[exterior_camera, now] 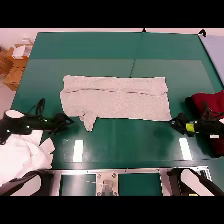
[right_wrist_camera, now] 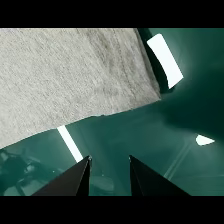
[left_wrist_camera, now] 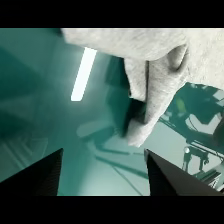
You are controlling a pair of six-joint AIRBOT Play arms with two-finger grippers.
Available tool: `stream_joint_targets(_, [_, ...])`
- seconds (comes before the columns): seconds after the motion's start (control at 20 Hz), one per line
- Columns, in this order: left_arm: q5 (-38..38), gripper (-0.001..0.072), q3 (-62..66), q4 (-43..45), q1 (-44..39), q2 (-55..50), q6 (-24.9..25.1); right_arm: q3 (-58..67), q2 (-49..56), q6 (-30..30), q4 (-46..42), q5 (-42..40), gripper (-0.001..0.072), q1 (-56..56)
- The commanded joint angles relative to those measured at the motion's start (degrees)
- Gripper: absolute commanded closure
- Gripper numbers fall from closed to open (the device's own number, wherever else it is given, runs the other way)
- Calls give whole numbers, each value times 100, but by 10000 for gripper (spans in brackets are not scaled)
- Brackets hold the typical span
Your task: Fold the shirts.
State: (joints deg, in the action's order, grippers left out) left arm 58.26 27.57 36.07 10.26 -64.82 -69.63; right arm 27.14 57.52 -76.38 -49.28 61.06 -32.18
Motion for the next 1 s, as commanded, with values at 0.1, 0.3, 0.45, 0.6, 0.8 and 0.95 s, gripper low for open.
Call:
stream_joint_targets(0.1, [-2450,226,-435,-1311,-1635,-138,262,-411,-94,74,450,-905,421,605])
stream_joint_targets(0.3, [-2771,227,-186,-1613,-1766,-732,269,-411,-94,81,560,-1119,449,776])
stream_joint_targets(0.45, [-2697,554,55,-1611,-1766,-942,457,-411,-94,188,562,-1117,449,776])
stream_joint_targets(0.6, [-2258,610,125,-1502,-1766,-903,520,-411,-94,188,557,-1115,449,776])
stream_joint_targets(0.8, [-1851,685,125,-1292,-1766,-898,516,-411,-94,190,560,-1117,446,776])
stream_joint_targets(0.95, [-1751,633,162,-1113,-1764,-898,507,-411,-94,188,562,-1139,443,776])
